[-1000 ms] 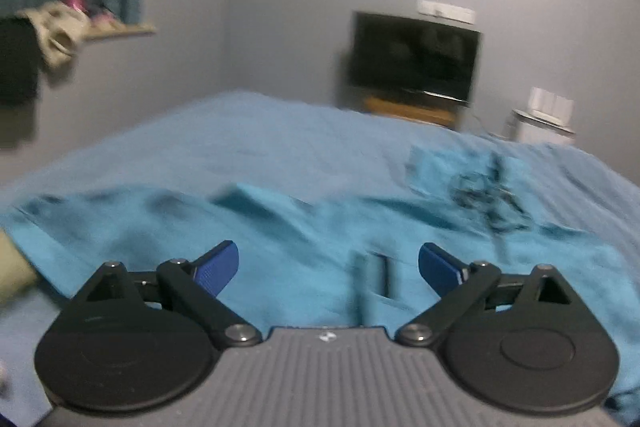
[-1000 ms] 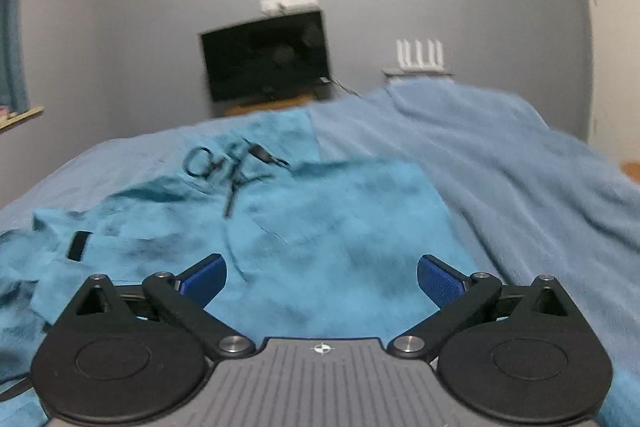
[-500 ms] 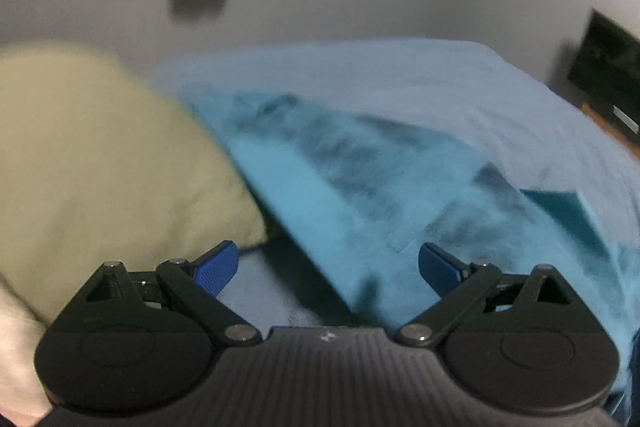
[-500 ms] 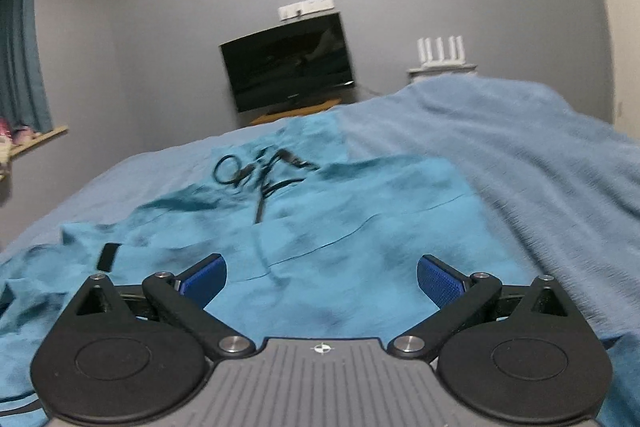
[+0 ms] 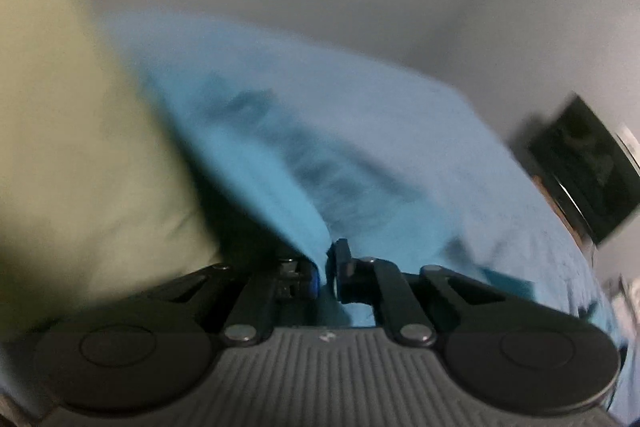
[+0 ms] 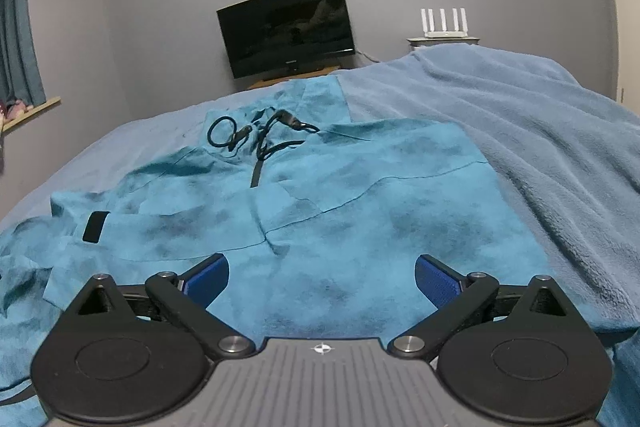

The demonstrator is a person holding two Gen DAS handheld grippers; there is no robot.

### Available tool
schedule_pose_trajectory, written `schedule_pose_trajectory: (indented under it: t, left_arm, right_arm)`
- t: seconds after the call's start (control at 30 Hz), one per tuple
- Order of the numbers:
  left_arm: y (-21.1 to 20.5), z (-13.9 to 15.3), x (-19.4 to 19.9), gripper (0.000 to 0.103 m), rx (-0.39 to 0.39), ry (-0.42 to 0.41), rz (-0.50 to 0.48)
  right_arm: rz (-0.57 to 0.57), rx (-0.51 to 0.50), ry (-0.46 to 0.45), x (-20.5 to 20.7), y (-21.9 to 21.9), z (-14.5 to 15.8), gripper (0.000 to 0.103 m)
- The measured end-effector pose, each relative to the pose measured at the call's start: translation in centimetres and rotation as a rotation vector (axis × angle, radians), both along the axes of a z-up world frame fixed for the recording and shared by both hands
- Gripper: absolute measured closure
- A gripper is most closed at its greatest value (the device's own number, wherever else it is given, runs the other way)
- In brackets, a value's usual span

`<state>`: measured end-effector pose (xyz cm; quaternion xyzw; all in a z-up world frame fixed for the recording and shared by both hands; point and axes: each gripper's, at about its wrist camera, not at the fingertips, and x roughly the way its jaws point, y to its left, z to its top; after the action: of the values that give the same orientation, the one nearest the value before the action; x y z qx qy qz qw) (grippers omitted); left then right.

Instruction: Fold large clothes

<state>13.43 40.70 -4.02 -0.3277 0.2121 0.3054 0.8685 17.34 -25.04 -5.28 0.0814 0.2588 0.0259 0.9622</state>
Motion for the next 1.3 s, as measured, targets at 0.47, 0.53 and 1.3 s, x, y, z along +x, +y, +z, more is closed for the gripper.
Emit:
schedule_pose_trajectory:
  t: [0.47,0.53,1.3]
  left_arm:
    - [-28.4,17.3,5.5,0.103,0.437,-0.392,-0.758]
    - [-33.7,17.3,6.8,0.103,0.454,-0.402,-0.871]
    - [-36.6,3.1,2.1,0.010,0.255,0.074,-0.848]
  right_arm:
    - [0.061,0.000,-0.020,-0.7,-0.2,0.1,0.003]
    - [0.056,0.009,-0.017,-0.7,-0.5,0.0,0.003]
    - [0.084,0.053,0.006,-0.6,-0.9,-0.5,0.002]
